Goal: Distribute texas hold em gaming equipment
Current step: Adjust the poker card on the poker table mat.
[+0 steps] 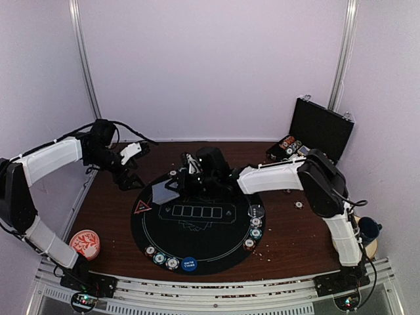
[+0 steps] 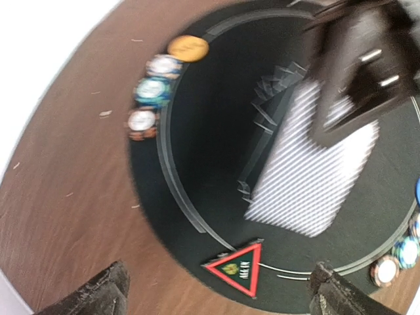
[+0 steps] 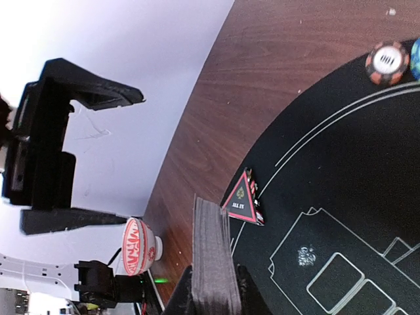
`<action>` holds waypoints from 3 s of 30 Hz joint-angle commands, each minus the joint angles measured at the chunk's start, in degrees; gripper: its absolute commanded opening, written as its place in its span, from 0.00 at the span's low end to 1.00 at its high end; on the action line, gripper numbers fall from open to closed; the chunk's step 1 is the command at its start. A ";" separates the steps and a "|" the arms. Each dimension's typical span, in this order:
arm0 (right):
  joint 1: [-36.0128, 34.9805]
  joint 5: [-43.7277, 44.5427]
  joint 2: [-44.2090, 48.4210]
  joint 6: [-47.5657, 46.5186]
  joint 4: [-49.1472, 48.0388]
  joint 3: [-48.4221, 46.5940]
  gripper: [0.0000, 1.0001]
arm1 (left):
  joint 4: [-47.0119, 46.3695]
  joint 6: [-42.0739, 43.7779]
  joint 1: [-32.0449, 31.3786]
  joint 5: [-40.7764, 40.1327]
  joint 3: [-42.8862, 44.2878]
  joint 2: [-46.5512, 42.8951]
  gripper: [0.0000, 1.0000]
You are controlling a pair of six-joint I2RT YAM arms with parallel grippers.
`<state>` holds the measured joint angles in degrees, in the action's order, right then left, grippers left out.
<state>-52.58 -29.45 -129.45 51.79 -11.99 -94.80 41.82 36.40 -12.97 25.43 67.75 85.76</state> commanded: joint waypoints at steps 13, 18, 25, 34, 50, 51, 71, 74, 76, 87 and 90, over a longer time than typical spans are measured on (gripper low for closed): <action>-2.81 28.61 5.12 -37.83 69.46 -27.54 0.00 | -17.74 -16.49 10.96 0.14 -14.91 -11.30 0.98; -5.09 34.78 0.64 -40.34 73.40 -28.04 0.00 | -19.42 -17.88 11.01 -0.21 -17.14 -14.28 0.98; -6.65 35.88 -2.73 -40.63 70.59 -24.91 0.00 | -20.97 -18.86 10.95 -1.29 -18.23 -13.06 0.98; -7.80 36.12 -2.93 -38.32 65.35 -18.87 0.00 | -22.75 -19.60 11.01 -2.67 -19.13 -12.43 0.98; -7.50 34.60 -1.23 -37.03 64.15 -18.22 0.14 | -23.61 -19.79 10.97 -3.28 -19.59 -12.95 0.98; -7.46 34.56 -1.23 -37.02 64.11 -18.22 0.14 | -23.61 -19.79 11.00 -3.33 -19.58 -12.96 0.98; -6.68 33.68 -1.95 -36.81 64.18 -19.22 0.28 | -23.92 -19.92 11.04 -3.37 -19.75 -12.58 0.98; -6.50 33.91 -1.94 -36.61 64.31 -19.56 0.18 | -24.00 -19.89 11.03 -3.37 -19.80 -12.63 0.98; -6.47 34.07 -1.99 -36.50 64.29 -19.82 0.13 | -23.98 -19.92 11.03 -3.31 -19.81 -12.56 0.98; -6.40 34.76 1.59 -34.21 60.25 -18.43 0.00 | -25.30 -16.46 11.04 2.66 -21.13 -14.93 0.98; -6.10 33.61 5.37 -31.71 53.26 -13.57 0.00 | -27.80 -15.14 11.02 6.28 -22.70 -17.48 0.98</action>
<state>-59.22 4.08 -130.02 16.56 49.01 -112.60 19.22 18.59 -2.24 25.71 47.00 72.16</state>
